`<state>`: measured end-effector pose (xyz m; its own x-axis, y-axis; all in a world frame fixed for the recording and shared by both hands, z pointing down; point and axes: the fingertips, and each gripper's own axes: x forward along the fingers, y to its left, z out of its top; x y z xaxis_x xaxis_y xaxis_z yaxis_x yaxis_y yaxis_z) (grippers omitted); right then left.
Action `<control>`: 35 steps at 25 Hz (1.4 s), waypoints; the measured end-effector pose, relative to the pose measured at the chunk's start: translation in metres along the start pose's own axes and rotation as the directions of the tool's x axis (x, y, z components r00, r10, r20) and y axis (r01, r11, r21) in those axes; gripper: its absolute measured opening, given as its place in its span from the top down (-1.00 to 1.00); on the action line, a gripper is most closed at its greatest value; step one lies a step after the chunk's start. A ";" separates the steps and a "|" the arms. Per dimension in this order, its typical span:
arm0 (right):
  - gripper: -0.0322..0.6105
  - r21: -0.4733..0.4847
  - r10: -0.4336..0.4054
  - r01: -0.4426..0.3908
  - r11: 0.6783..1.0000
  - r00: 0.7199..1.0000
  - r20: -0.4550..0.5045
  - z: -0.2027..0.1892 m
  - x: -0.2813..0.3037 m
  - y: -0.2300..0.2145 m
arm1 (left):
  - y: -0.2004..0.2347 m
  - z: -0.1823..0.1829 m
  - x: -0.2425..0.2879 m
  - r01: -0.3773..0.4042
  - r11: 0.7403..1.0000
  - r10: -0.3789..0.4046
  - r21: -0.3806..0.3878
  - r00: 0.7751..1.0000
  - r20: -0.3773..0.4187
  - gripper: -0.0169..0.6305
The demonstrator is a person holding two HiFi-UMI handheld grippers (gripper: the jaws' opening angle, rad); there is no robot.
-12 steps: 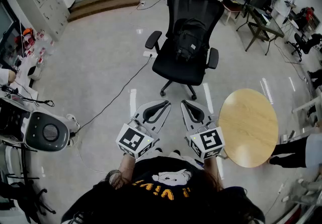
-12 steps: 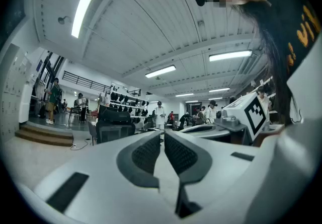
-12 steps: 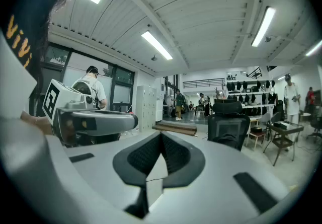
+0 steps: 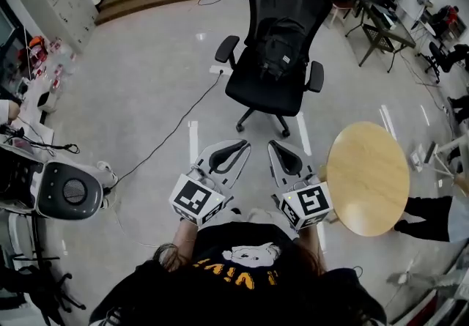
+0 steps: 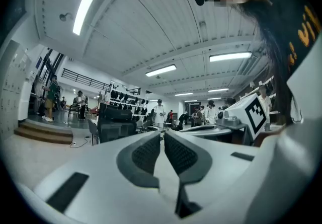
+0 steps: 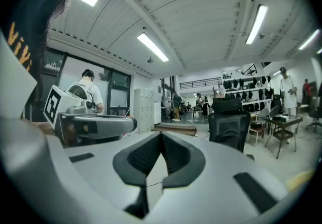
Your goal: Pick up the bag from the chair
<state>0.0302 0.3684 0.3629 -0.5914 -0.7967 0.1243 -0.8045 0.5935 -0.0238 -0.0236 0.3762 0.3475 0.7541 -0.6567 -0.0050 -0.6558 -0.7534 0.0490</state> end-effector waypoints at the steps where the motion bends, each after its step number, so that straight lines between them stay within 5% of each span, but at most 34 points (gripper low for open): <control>1: 0.89 0.004 -0.003 0.003 1.000 1.000 -0.008 -0.003 0.002 0.001 | 0.003 -0.003 -0.001 0.002 1.000 -0.002 -0.004 1.000 -0.007 0.85; 20: 0.89 0.024 0.007 -0.005 1.000 0.998 -0.062 -0.011 0.074 -0.043 | 0.074 -0.017 0.051 0.008 0.999 -0.010 -0.048 1.000 -0.029 0.85; 28: 0.89 0.028 0.046 -0.045 0.999 0.997 -0.058 -0.012 0.152 -0.106 | 0.145 -0.025 0.119 -0.041 0.998 0.038 -0.041 0.997 -0.060 0.85; 35: 0.89 0.052 0.053 -0.052 0.997 0.998 -0.033 0.004 0.210 -0.185 | 0.183 -0.011 0.208 -0.002 1.000 0.003 0.013 0.997 -0.072 0.85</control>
<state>0.0549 0.0905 0.3895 -0.6314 -0.7598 0.1550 -0.7747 0.6271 -0.0814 0.0139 0.1018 0.3665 0.7526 -0.6551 0.0669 -0.6579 -0.7522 0.0365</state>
